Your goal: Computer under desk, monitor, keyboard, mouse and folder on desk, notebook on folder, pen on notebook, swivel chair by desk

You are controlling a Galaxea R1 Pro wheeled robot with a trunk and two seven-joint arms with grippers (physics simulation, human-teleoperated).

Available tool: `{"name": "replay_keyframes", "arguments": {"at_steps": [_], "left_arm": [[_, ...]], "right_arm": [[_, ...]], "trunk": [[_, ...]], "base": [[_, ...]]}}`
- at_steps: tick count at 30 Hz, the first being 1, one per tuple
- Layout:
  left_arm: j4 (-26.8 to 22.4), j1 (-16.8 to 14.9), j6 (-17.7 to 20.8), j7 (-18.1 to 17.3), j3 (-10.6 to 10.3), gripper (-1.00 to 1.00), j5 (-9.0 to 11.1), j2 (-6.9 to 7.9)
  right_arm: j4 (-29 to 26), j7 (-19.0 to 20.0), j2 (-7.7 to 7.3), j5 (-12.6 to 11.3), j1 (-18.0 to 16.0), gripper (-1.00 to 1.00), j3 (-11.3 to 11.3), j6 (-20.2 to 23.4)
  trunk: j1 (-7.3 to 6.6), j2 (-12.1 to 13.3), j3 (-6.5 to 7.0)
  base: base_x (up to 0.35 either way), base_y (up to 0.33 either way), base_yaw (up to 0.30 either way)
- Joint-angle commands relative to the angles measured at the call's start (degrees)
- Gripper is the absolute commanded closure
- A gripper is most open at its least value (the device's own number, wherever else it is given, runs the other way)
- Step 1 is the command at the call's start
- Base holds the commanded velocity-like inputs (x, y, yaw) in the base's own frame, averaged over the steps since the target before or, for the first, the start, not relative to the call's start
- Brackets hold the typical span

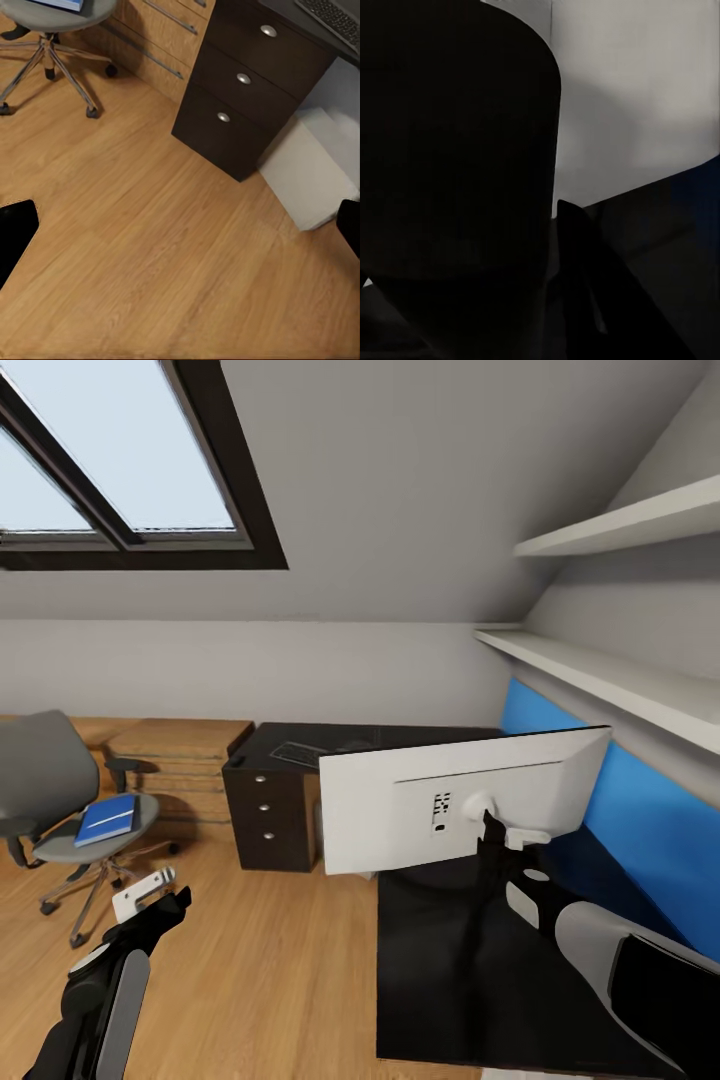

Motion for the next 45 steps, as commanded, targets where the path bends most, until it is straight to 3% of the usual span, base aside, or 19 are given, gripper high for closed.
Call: {"name": "replay_keyframes", "arguments": {"at_steps": [1,16,45], "left_arm": [[-0.1,0.0,0.2,0.4,0.0,-1.0,0.6,-0.04],[0.2,-0.1,0.2,0.4,0.1,-1.0,0.6,0.14],[0.2,-0.1,0.2,0.4,0.1,-1.0,0.6,0.15]], "right_arm": [[-0.2,-0.5,-0.06,-0.3,0.0,1.0,0.3,-0.1],[-0.2,-0.5,-0.01,-0.3,0.0,1.0,0.4,0.0],[-0.3,-0.5,0.03,-0.2,0.0,1.0,0.5,0.0]], "trunk": [[-0.02,-0.1,-0.1],[-0.02,-0.1,-0.1],[-0.02,-0.1,0.59]], "base": [[-0.302,-0.184,0.0],[-0.216,-0.221,0.012],[-0.006,-0.008,0.156]]}}
